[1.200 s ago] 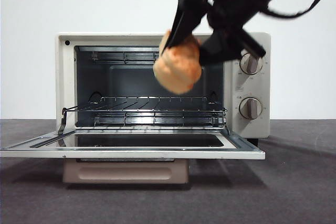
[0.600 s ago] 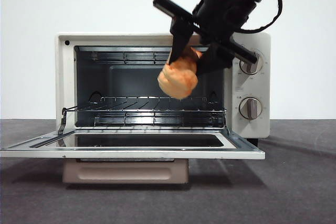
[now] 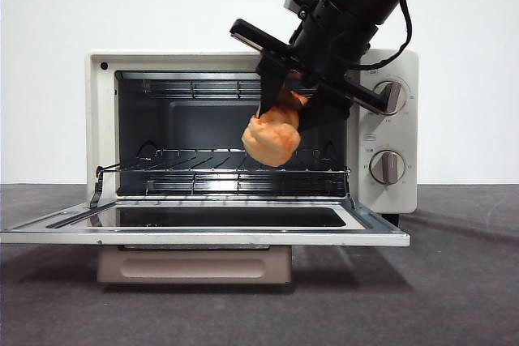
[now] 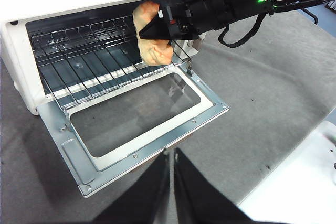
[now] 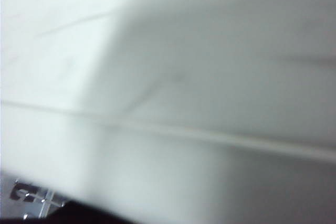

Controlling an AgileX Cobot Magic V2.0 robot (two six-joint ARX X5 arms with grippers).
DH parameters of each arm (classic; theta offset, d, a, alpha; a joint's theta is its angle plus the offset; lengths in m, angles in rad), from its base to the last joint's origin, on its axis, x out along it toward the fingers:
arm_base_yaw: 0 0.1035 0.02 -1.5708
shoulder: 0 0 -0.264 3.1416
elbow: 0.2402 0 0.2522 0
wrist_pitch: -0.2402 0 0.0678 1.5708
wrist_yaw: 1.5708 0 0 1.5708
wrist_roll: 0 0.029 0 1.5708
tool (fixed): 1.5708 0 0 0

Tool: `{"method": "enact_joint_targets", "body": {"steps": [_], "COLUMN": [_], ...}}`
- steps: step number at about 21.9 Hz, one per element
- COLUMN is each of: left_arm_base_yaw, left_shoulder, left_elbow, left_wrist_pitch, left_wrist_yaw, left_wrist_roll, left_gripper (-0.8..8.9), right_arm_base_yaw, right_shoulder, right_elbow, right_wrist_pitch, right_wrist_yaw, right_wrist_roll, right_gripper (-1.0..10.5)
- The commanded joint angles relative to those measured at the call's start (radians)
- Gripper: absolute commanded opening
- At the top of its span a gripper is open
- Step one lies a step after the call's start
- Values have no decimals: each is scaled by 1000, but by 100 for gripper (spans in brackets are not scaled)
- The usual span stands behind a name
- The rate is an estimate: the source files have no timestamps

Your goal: The left arm flap open the oven, the right arm pick bread and place it into oven, the left arm flap close the oven

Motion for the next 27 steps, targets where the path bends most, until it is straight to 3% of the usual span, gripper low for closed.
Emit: {"method": "enact_joint_targets", "body": {"steps": [1,5,16,27], "left_arm_base_yaw": [-9,-9,-9,-9], "left_shoulder": [2,2,2,17], "left_elbow": [23,23,23,22], "left_wrist_pitch": [13,13,13,11], "left_wrist_yaw": [-3,-3,-3,-34], "left_wrist_roll": [13,13,13,13], "left_gripper": [19,19,19,19], "right_arm_base_yaw": [4,5,5,18], "right_shoulder": [16,16,16,-111], "right_elbow": [22,22,22,23], "right_wrist_pitch": [12,11,0,-176], "right_wrist_yaw": [27,37,36,36], "right_wrist_roll": [-14,-16,-16,-24], "right_gripper": [159,166,444,451]}}
